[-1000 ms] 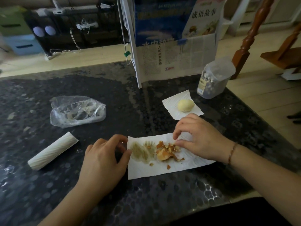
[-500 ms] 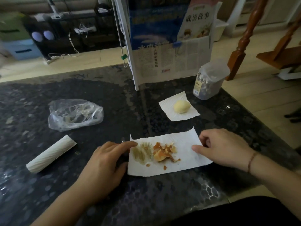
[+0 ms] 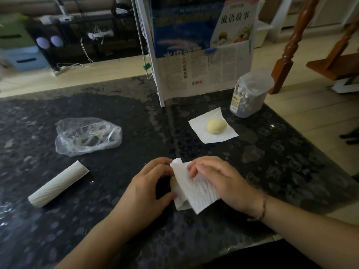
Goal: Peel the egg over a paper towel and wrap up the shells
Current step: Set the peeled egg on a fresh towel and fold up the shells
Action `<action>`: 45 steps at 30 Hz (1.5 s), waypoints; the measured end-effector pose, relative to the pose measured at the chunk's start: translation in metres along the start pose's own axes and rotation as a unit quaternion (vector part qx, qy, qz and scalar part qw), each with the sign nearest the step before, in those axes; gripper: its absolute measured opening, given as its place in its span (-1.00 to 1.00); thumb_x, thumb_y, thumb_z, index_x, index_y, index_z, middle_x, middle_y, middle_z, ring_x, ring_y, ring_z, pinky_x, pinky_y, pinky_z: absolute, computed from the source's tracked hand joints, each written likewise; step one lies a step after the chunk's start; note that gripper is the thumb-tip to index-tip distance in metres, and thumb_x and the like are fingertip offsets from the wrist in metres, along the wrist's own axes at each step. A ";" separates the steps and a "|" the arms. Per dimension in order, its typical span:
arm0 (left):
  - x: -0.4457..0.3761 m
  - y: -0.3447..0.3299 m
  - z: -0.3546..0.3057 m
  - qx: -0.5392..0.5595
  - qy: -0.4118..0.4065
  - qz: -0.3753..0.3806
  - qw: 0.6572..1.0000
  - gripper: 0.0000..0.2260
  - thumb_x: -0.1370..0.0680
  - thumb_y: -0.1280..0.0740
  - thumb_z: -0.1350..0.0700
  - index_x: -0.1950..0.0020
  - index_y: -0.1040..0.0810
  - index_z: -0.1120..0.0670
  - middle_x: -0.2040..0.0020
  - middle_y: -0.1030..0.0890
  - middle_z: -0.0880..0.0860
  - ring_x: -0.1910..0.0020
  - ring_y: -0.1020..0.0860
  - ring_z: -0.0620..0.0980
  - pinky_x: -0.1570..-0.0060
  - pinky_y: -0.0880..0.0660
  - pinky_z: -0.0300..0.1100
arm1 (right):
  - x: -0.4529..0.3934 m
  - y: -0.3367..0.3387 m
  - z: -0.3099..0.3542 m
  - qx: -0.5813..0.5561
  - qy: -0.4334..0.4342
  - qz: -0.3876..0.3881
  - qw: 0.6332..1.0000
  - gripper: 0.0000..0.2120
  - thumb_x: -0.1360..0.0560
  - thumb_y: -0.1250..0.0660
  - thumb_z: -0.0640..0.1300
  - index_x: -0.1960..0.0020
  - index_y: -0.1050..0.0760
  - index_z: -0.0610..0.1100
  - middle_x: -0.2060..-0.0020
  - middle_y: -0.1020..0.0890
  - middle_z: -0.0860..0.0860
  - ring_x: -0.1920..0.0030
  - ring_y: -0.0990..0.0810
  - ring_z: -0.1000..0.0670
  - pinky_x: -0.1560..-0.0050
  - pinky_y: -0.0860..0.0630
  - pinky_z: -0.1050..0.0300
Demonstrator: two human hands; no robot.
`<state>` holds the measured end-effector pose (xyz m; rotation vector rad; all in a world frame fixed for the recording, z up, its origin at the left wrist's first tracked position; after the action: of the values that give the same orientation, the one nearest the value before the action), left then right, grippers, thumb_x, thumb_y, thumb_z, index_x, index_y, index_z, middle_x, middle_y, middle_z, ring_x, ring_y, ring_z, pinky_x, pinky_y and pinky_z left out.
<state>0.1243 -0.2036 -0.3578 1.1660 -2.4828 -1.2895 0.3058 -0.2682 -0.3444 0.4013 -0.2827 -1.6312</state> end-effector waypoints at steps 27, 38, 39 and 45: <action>-0.047 -0.016 -0.013 0.058 0.048 0.023 0.997 -0.60 -0.33 -0.60 0.14 -0.03 -0.52 -0.15 0.00 -0.56 -0.17 0.10 -0.58 -0.22 0.14 -0.51 -0.41 | -0.009 0.028 -0.027 0.293 0.059 0.113 0.948 -0.60 -0.32 -0.44 0.27 -0.01 -0.58 0.02 -0.34 -0.45 0.21 -0.47 -0.12 0.10 -0.48 -0.10 0.05; -0.028 -0.014 -0.008 0.030 0.044 -0.047 0.997 -0.57 -0.32 -0.61 0.03 -0.11 -0.54 -0.03 -0.10 -0.48 -0.14 -0.01 -0.53 -0.25 0.02 -0.46 -0.44 | -0.020 -0.006 -0.010 0.238 0.120 0.140 0.954 -0.52 -0.40 -0.50 -0.03 -0.28 -0.49 -0.05 -0.06 -0.51 0.04 -0.03 -0.50 0.10 -0.07 -0.45 0.29; -0.024 -0.011 -0.006 0.000 0.040 -0.033 0.999 -0.56 -0.34 -0.58 -0.04 -0.15 -0.55 -0.05 -0.13 -0.49 -0.17 -0.09 -0.49 -0.27 -0.07 -0.40 -0.41 | -0.019 -0.005 -0.009 0.242 0.135 0.133 0.952 -0.59 -0.41 -0.50 -0.05 -0.22 -0.54 -0.09 -0.02 -0.53 0.01 0.00 -0.51 0.08 -0.05 -0.46 0.25; -0.004 -0.013 -0.009 -0.159 0.029 0.036 0.986 -0.56 -0.44 -0.43 -0.19 -0.30 -0.53 -0.19 -0.29 -0.47 -0.30 -0.33 -0.25 -0.12 -0.15 -0.12 -0.17 | -0.013 -0.007 0.000 0.246 0.232 0.081 0.937 -0.84 -0.41 -0.47 -0.29 0.01 -0.67 -0.20 0.09 -0.63 -0.06 0.06 -0.61 0.01 -0.01 -0.55 0.17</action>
<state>0.1380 -0.2111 -0.3610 1.0109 -2.1524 -1.5347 0.3004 -0.2543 -0.3459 1.0981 -0.3524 -1.2438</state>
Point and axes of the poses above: each hand's wrist, its own x-axis away from the middle knuckle, its own y-axis out of the back of the hand, z = x × y, the point moved 4 cm from there along -x, towards the middle knuckle
